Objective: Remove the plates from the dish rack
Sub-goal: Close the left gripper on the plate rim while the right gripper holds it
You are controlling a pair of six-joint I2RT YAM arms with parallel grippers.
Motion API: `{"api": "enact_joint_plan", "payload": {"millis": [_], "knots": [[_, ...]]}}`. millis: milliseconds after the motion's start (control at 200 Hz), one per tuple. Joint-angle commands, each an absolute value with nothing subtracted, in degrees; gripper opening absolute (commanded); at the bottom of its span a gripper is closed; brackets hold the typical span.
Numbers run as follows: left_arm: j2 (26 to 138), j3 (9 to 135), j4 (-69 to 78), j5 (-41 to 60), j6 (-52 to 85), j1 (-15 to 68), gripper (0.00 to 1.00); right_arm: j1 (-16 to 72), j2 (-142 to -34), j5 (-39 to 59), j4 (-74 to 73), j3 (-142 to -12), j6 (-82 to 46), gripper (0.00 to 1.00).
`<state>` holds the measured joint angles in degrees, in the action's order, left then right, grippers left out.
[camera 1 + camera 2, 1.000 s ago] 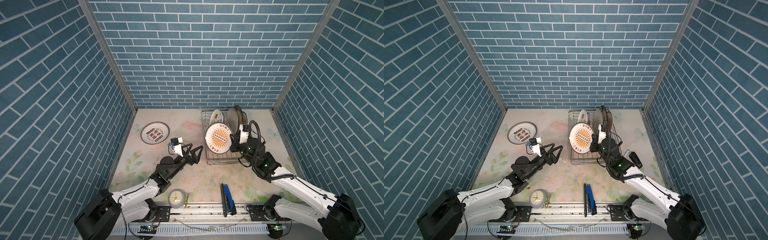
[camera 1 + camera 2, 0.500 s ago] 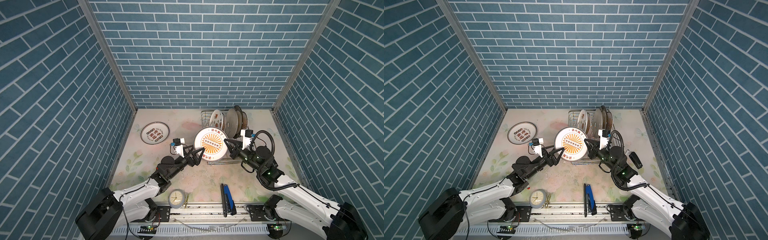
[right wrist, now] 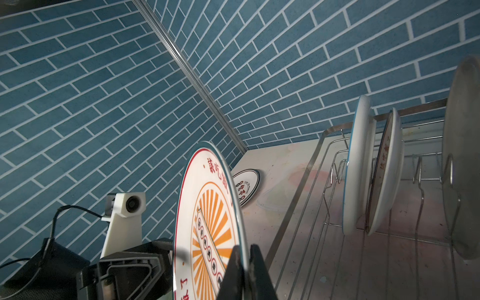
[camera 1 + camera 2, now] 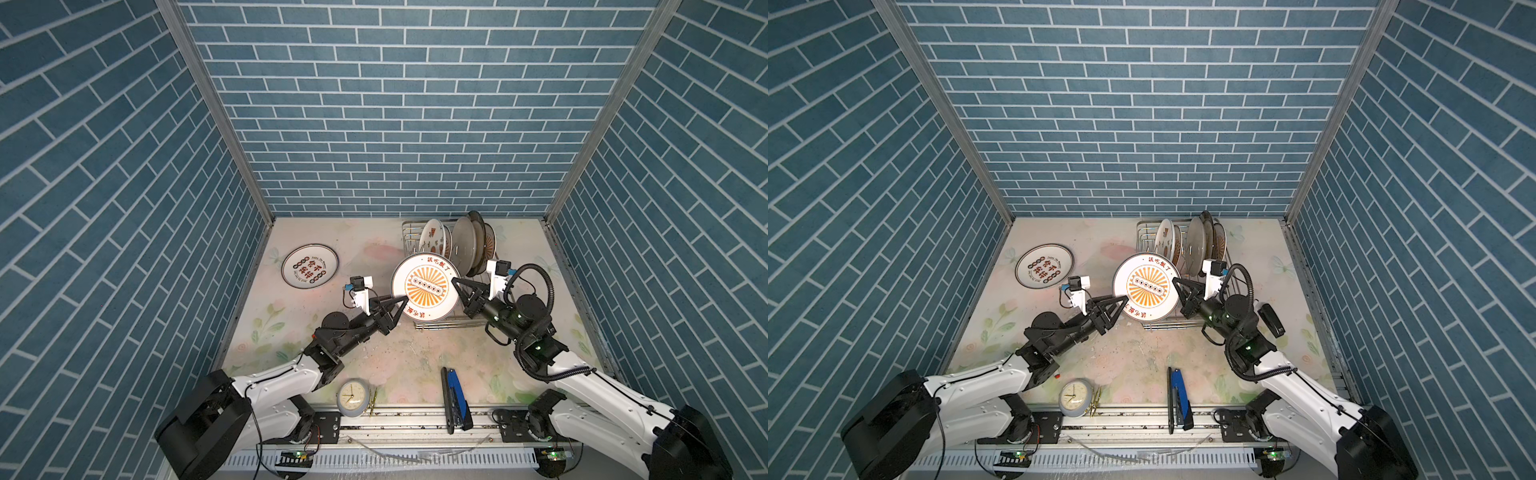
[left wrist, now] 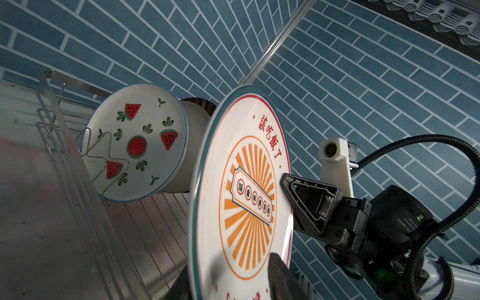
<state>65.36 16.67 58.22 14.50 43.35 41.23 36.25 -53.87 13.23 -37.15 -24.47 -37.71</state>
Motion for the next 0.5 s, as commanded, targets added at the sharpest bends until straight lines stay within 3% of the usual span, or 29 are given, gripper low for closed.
{"api": "enact_joint_plan", "payload": {"millis": [0, 125, 305, 495], "knots": [[66.8, 18.0, 59.6, 15.3, 44.1, 41.0, 0.38, 36.1, -55.0, 15.7, -44.1, -24.0, -39.5, 0.00], [66.9, 17.8, 60.6, 15.7, 45.0, 41.0, 0.33, 36.1, -55.0, 13.1, -43.5, -23.8, -38.1, 0.00], [65.8, 18.3, 57.2, 14.6, 45.1, 41.0, 0.15, 36.1, -55.8, 9.8, -42.8, -23.6, -36.0, 0.00], [66.8, 18.6, 57.6, 14.8, 45.8, 41.0, 0.11, 36.1, -57.2, 9.8, -43.6, -23.8, -35.6, 0.00]]}}
